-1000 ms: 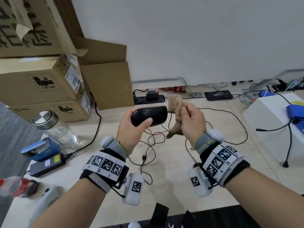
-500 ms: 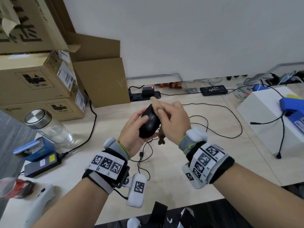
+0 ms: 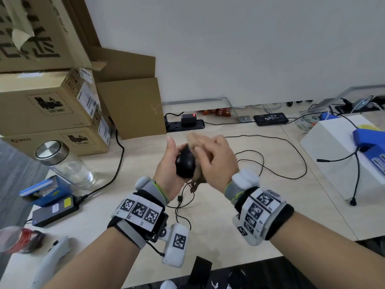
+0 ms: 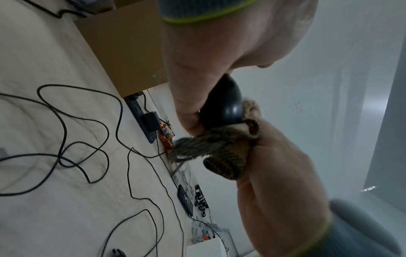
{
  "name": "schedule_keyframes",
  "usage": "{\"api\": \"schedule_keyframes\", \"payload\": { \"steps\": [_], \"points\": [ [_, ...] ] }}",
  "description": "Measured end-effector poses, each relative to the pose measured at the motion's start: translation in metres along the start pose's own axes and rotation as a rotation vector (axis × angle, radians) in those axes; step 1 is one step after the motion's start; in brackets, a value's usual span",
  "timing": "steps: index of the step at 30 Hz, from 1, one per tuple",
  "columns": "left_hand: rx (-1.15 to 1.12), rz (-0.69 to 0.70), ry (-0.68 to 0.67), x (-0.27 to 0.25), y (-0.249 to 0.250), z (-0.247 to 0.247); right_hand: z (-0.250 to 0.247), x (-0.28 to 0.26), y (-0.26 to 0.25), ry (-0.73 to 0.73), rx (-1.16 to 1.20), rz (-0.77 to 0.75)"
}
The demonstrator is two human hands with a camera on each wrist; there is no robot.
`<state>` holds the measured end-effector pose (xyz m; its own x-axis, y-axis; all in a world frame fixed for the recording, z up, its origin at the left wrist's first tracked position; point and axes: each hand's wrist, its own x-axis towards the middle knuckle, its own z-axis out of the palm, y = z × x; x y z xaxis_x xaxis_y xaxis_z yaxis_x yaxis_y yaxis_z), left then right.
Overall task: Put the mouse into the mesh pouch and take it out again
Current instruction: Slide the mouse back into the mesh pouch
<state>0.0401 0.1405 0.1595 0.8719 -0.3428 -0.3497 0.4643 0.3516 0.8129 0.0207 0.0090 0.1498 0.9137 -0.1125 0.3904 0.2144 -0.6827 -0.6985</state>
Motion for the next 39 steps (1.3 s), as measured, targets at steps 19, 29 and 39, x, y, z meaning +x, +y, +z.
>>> {"api": "schedule_keyframes", "payload": {
  "steps": [19,29,39],
  "points": [
    [1.044,0.541,0.115,0.000,-0.012,-0.024,-0.010,0.010,0.003,-0.063,0.185,0.225],
    [1.018,0.625,0.094,-0.003,-0.007,-0.024,-0.014,0.018,0.014,-0.066,0.100,0.174],
    [-0.066,0.078,0.071,0.002,0.001,-0.014,-0.009,0.022,0.020,0.095,0.427,0.373]
  ]
}}
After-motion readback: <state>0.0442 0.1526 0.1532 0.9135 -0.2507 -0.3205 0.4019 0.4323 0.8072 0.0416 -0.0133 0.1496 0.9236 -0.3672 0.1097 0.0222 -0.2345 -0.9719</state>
